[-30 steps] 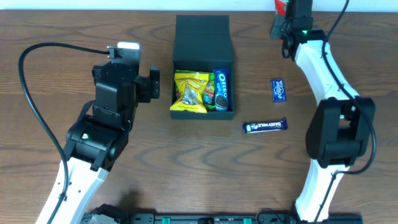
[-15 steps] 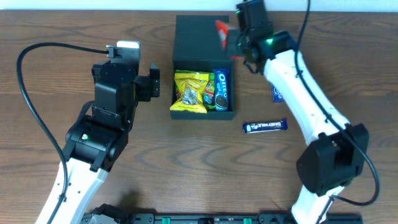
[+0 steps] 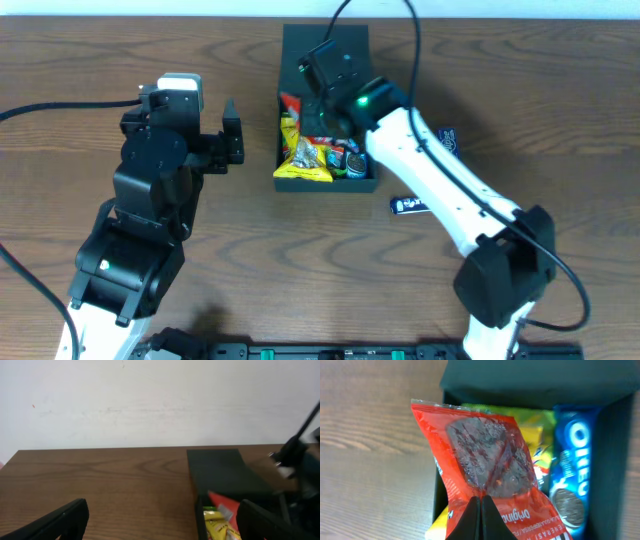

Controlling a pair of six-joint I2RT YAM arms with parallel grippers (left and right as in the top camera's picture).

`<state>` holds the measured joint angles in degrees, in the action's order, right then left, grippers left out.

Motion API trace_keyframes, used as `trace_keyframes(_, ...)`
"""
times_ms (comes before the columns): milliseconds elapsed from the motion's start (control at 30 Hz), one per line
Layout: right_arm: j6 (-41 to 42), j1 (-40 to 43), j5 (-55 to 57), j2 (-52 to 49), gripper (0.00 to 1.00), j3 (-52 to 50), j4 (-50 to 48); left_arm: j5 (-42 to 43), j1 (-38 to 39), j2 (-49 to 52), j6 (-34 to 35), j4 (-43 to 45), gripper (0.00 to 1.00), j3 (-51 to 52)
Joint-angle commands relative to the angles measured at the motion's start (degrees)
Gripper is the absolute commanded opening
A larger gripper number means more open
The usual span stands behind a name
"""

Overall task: Pack container
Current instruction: 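Push the red bag down into the box and release it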

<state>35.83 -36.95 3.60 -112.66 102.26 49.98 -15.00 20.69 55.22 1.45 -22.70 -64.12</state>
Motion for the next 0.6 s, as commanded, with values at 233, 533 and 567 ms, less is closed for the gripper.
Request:
trace_keyframes(233, 3.26, -5.51, 1.33, -8.02, 0.35, -0.5, -0.92, 0.02, -0.2, -1.14, -0.17, -1.81, 0.95, -0.98)
trace_keyframes(533, 1.53, -3.34, -4.61, -6.93, 0.39, -0.02, -1.55, 0.02, -0.2, -1.14, -0.17, -1.68, 0.95, -0.98)
trace_keyframes(567, 1.09, -2.91, -5.88, -6.36, 0.43, 0.09, -1.57, 0.02, -0.2, -1.14, -0.17, -1.66, 0.95, -0.98)
